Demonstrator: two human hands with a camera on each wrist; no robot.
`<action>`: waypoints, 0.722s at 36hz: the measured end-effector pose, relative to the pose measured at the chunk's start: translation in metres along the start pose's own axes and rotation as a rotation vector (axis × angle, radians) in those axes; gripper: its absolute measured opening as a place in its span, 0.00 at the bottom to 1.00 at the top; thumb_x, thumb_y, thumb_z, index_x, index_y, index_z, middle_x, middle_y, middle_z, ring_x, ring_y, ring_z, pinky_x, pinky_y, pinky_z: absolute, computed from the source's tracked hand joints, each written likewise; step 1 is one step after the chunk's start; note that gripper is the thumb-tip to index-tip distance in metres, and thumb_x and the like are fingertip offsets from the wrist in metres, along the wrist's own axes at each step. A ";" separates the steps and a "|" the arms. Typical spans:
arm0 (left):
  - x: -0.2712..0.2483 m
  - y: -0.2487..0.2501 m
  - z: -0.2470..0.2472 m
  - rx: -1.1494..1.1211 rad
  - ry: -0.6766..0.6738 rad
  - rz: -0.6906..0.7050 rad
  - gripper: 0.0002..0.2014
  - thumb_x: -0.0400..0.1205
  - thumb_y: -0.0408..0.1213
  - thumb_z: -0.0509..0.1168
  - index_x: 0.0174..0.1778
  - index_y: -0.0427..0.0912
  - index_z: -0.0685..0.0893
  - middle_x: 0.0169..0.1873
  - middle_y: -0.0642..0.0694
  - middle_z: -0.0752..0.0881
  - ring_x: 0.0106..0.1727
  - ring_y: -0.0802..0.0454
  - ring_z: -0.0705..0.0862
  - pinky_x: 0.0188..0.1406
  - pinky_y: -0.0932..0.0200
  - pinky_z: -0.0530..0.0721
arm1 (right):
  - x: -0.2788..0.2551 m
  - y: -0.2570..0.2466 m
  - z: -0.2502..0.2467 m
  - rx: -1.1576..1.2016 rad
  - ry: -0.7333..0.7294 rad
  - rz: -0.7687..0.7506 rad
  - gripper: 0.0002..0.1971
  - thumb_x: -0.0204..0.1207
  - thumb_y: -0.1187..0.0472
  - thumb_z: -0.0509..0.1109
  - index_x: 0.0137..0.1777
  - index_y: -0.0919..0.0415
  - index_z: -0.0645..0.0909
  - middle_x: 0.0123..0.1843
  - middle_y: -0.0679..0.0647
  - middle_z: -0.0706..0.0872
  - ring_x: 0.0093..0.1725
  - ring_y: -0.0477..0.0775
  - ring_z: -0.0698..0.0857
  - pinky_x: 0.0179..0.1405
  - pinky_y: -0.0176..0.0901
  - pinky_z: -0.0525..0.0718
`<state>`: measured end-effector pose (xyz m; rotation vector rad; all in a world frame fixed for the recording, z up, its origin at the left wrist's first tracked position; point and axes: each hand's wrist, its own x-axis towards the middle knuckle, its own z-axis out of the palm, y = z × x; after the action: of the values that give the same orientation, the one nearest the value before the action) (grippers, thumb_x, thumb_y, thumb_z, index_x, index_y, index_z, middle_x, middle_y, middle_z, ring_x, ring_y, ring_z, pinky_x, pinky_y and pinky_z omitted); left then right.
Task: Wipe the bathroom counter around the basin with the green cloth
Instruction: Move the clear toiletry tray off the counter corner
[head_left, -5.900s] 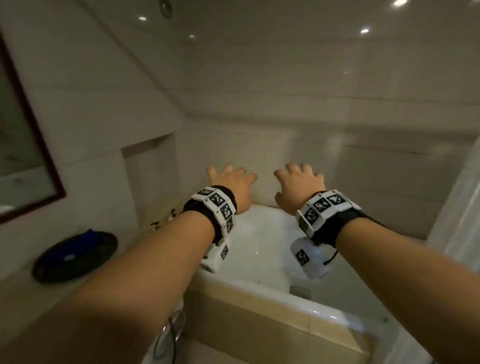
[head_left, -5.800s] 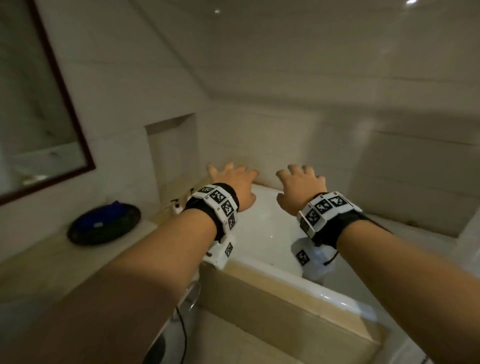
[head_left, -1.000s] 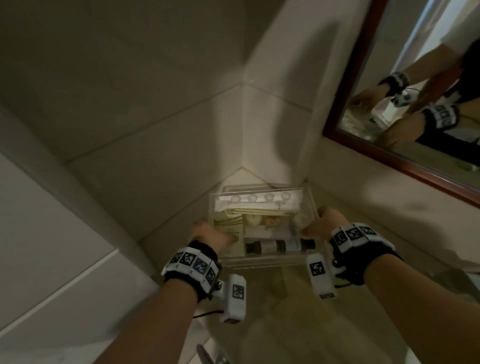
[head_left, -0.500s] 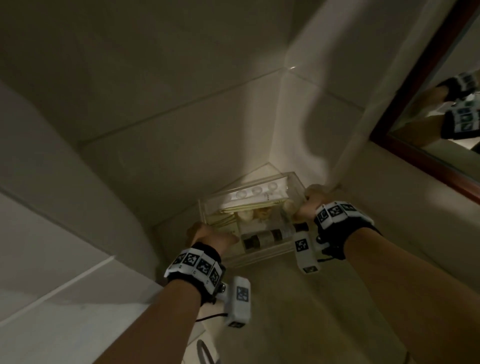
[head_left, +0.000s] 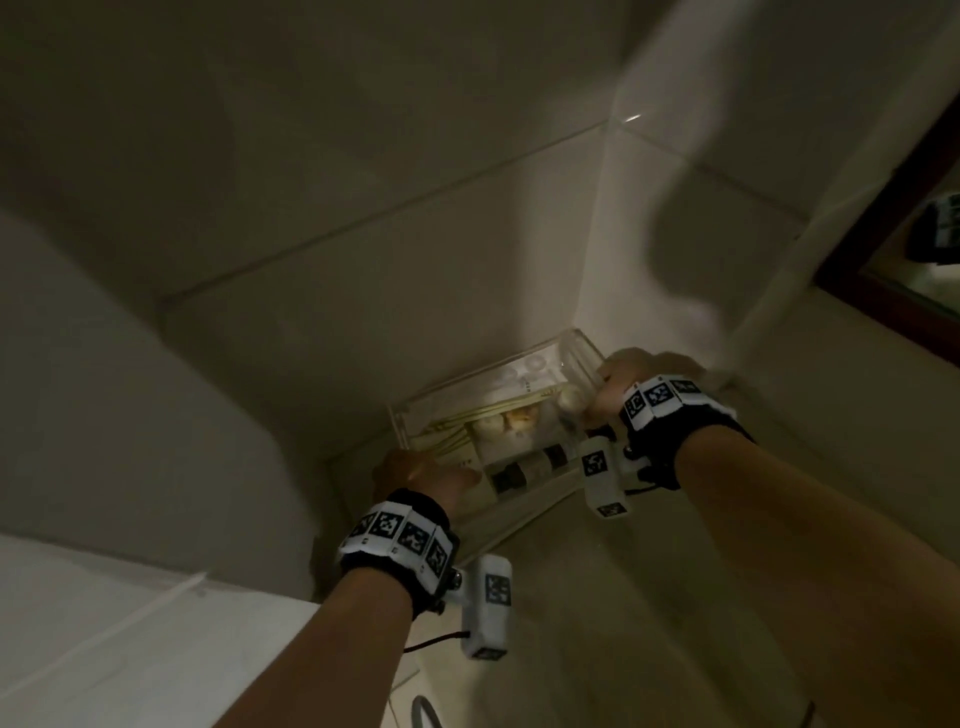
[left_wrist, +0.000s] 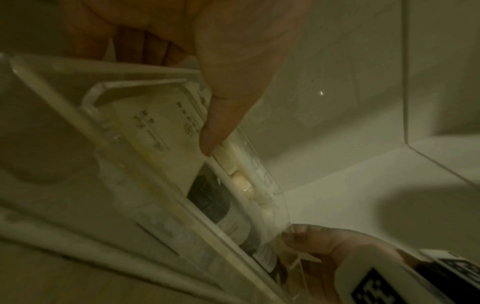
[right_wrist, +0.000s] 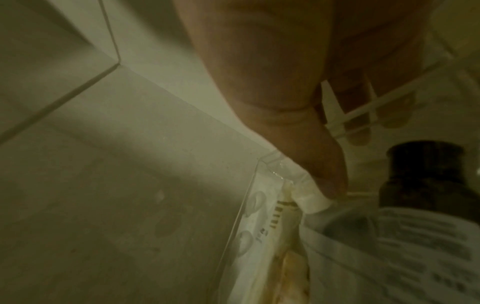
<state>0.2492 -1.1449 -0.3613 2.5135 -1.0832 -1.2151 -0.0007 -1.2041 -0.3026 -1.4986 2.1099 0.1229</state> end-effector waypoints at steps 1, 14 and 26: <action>0.001 0.001 0.000 0.005 -0.001 -0.001 0.59 0.44 0.65 0.76 0.71 0.36 0.76 0.64 0.39 0.82 0.54 0.41 0.86 0.45 0.50 0.90 | 0.002 -0.002 -0.002 -0.002 0.008 0.000 0.26 0.51 0.44 0.80 0.48 0.51 0.79 0.41 0.56 0.84 0.34 0.62 0.87 0.33 0.57 0.89; -0.008 0.006 -0.004 0.056 -0.022 0.014 0.54 0.56 0.64 0.76 0.74 0.34 0.74 0.67 0.38 0.79 0.61 0.42 0.84 0.54 0.49 0.88 | 0.109 0.024 0.041 -0.052 0.026 -0.068 0.45 0.34 0.28 0.73 0.56 0.46 0.78 0.47 0.51 0.84 0.42 0.63 0.87 0.45 0.63 0.87; -0.049 0.024 -0.009 0.013 0.034 0.181 0.65 0.68 0.52 0.80 0.85 0.47 0.35 0.85 0.42 0.43 0.84 0.40 0.48 0.82 0.43 0.56 | -0.015 -0.009 0.017 0.170 0.098 -0.092 0.36 0.69 0.38 0.74 0.70 0.61 0.74 0.70 0.61 0.78 0.66 0.62 0.78 0.59 0.42 0.74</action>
<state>0.2220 -1.1316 -0.3149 2.3751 -1.2816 -1.1161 0.0169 -1.1882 -0.3081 -1.5231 2.0655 -0.1624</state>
